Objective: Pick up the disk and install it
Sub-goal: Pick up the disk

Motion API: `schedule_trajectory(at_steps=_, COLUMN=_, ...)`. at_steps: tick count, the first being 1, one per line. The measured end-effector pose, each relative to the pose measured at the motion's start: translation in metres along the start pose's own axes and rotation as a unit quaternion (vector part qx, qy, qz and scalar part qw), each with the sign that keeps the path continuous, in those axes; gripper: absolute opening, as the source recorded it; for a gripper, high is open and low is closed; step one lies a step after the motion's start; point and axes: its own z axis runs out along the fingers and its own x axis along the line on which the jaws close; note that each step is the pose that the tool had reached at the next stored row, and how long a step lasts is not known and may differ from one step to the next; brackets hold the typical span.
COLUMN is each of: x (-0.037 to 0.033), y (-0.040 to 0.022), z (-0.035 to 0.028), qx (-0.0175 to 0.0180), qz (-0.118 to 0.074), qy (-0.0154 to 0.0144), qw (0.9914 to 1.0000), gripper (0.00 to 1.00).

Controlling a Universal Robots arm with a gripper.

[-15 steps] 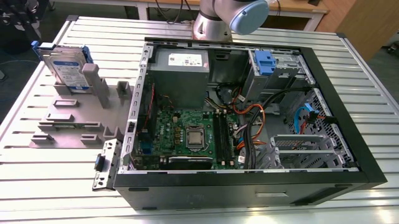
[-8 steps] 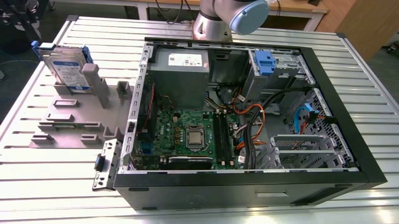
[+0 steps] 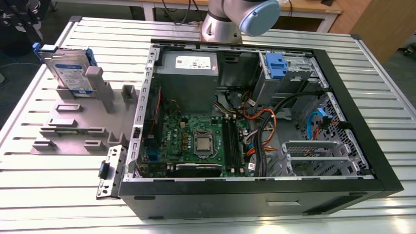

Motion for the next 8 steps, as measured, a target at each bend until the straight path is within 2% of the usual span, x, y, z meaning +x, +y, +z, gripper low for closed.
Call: schedule_trajectory(at_steps=8, x=0.0000, y=0.0000, z=0.0000, qx=0.0000, qz=0.000, qy=0.0000, qw=1.00000, gripper=0.11)
